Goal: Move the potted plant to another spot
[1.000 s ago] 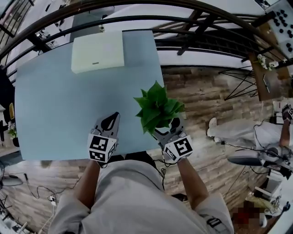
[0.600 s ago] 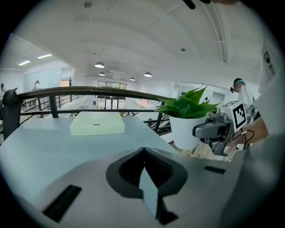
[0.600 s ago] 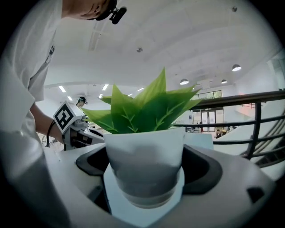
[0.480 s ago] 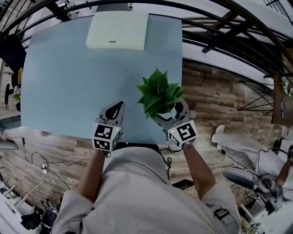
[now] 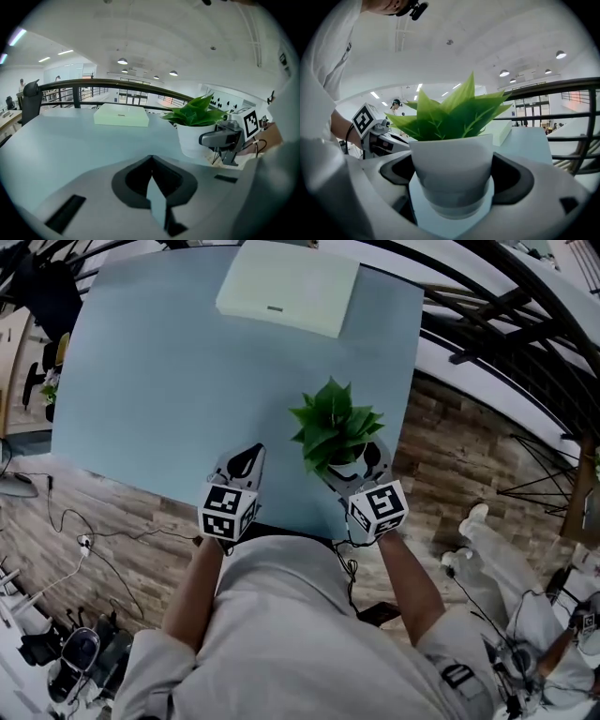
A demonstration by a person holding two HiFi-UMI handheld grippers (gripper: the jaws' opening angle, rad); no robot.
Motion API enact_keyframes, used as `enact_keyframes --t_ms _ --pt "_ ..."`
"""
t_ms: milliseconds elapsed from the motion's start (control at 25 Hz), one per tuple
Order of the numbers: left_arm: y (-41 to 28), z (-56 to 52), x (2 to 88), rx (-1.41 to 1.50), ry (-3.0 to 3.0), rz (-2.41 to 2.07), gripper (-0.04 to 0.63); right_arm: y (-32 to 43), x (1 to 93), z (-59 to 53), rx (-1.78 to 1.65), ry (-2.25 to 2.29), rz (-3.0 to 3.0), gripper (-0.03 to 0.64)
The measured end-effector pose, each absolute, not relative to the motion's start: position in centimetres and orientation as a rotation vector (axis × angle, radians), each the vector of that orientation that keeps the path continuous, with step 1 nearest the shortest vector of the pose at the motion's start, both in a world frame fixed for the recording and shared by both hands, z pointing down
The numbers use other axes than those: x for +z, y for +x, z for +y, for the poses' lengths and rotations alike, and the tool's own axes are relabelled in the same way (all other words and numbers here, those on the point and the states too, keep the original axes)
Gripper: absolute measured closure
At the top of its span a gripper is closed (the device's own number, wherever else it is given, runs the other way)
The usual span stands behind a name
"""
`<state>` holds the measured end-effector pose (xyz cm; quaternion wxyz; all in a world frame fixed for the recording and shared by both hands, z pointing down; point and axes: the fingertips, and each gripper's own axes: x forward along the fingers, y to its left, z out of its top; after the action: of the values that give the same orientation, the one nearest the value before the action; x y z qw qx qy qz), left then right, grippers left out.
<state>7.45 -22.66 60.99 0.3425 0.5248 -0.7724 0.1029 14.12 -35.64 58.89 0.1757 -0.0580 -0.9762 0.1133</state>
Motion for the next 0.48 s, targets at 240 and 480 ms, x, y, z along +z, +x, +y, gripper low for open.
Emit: enact_keyframes --t_ms 240,480 --pt "7.1 -20.3 62.0 0.249 1.274 -2.022 0.583 12.3 60.0 -34.9 0.316 -0.230 -2.744 0.117" --pt "6.5 -18.7 63.2 0.231 1.207 -2.028 0.583 10.4 61.3 -35.2 0.307 -0.240 -2.729 0.117"
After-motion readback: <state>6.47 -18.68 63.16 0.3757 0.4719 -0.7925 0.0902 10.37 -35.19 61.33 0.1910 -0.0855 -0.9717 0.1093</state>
